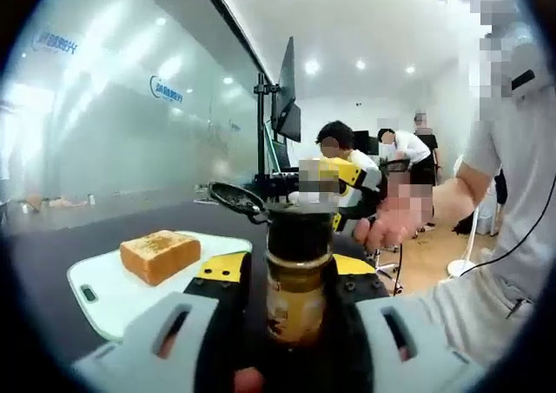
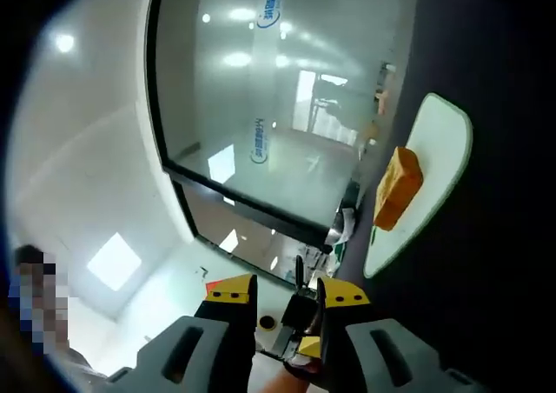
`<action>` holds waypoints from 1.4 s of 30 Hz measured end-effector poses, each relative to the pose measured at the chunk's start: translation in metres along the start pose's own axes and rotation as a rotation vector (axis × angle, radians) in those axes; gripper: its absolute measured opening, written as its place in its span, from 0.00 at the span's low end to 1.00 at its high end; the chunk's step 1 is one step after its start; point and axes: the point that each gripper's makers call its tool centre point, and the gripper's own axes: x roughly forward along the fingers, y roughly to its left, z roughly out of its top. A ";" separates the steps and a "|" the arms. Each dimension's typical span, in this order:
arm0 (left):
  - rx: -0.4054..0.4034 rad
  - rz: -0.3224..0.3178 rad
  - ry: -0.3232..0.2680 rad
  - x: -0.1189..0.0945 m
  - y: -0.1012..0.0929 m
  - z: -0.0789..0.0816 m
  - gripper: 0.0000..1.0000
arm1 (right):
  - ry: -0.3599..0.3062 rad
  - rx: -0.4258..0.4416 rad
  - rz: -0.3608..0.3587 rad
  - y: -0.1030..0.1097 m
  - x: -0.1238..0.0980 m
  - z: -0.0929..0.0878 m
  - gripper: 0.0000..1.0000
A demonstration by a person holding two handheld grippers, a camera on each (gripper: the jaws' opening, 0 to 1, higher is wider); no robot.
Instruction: Sprinkle pepper
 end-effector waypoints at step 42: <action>-0.004 -0.093 -0.004 0.012 -0.019 0.017 0.20 | -0.082 0.132 -0.047 -0.025 -0.027 -0.008 0.23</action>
